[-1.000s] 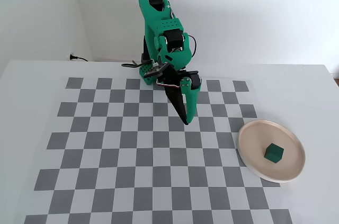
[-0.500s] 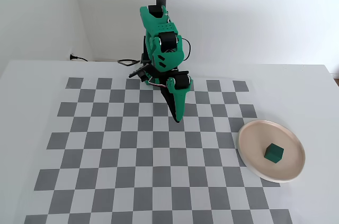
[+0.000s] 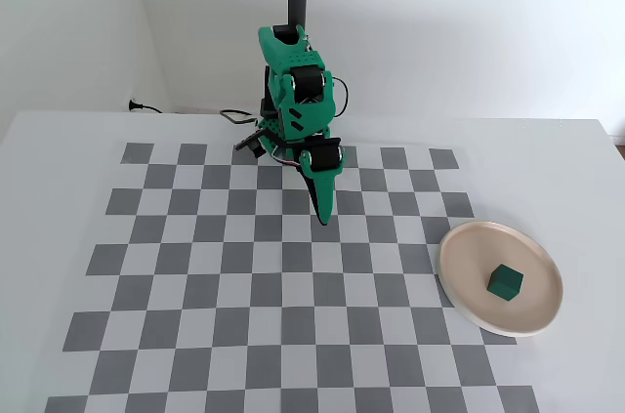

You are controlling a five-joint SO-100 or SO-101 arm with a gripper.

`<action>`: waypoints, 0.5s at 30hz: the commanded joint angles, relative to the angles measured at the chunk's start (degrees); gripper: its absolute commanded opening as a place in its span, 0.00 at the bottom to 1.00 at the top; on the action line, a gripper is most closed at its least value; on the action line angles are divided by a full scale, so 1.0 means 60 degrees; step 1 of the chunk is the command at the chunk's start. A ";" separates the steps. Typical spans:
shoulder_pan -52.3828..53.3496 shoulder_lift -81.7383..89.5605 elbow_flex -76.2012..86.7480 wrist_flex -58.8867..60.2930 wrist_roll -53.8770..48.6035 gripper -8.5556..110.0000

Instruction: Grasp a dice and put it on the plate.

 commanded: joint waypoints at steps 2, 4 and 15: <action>0.0146 0.0132 -0.0146 0.0322 0.0425 0.04; 0.0146 0.0132 -0.0146 0.0586 0.0352 0.04; 0.0937 0.0117 -0.0396 0.1479 0.0117 0.04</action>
